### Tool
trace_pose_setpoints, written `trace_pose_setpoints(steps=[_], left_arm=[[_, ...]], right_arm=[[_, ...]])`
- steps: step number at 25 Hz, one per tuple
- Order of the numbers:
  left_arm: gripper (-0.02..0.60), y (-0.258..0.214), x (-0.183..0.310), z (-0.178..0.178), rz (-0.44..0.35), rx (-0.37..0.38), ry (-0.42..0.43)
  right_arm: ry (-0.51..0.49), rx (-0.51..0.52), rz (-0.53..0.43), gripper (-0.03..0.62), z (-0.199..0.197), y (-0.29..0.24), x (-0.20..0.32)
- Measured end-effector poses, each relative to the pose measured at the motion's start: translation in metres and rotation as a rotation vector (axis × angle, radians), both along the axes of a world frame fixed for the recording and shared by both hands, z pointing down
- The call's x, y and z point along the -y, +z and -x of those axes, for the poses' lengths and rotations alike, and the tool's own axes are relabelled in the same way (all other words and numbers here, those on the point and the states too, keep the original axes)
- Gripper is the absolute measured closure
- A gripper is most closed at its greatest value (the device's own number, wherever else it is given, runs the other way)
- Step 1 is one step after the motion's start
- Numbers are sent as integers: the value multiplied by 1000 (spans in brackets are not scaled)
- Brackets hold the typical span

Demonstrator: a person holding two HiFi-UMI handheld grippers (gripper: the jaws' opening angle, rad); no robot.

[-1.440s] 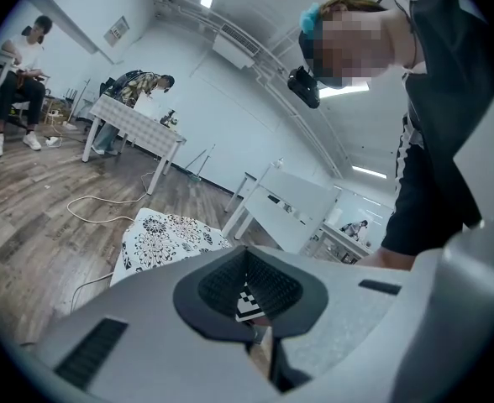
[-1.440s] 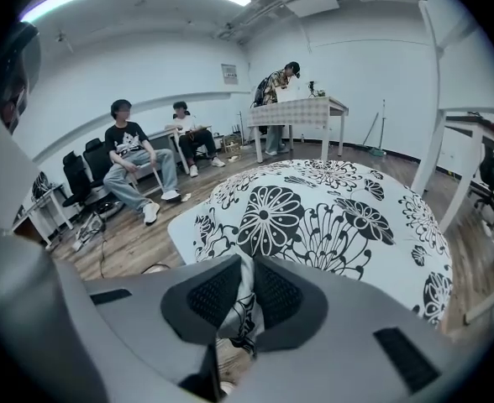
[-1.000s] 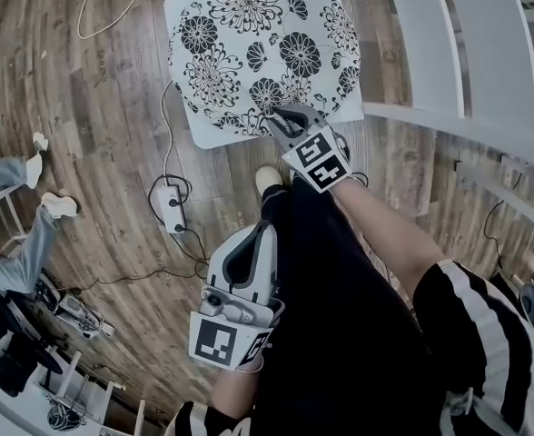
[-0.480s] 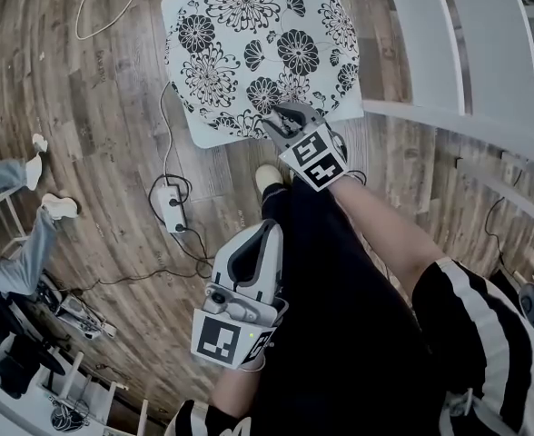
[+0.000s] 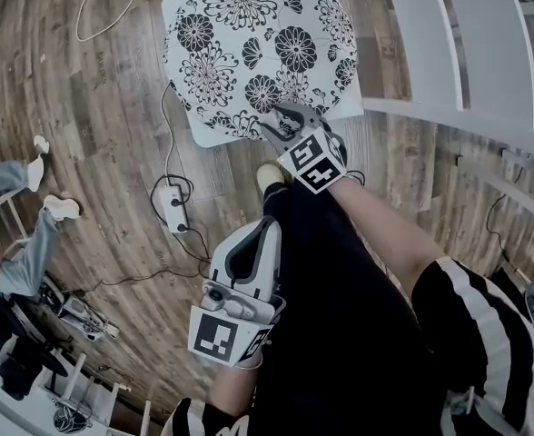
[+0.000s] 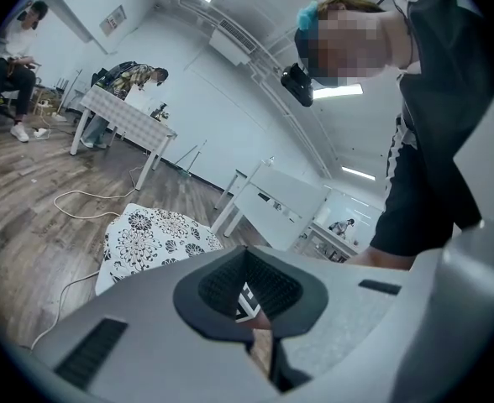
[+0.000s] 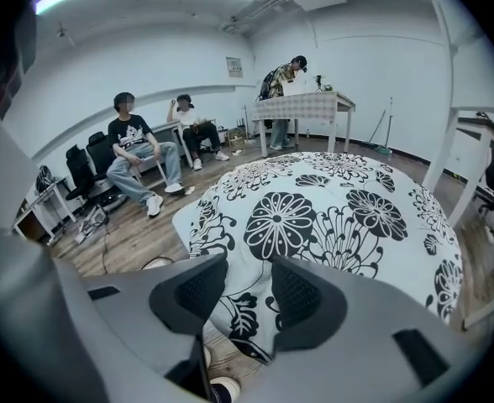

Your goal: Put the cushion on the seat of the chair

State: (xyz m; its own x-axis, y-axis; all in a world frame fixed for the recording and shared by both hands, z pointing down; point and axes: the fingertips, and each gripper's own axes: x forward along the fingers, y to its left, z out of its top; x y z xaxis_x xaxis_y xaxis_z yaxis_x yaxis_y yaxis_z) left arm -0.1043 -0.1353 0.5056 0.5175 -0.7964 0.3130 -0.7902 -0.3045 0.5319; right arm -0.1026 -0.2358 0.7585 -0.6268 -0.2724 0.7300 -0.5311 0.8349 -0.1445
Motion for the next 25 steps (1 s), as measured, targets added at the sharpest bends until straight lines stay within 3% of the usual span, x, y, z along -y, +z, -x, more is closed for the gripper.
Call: trace_pose_setpoints(steps=[10,25], left_arm=[[578,-5,3,-2,-17,13,37],[578,-15,23,3,-77,68,53]], right_arm=[[1,15,-41,433,-1,-18,1],[152,175,-127,436,-12,-98,17]])
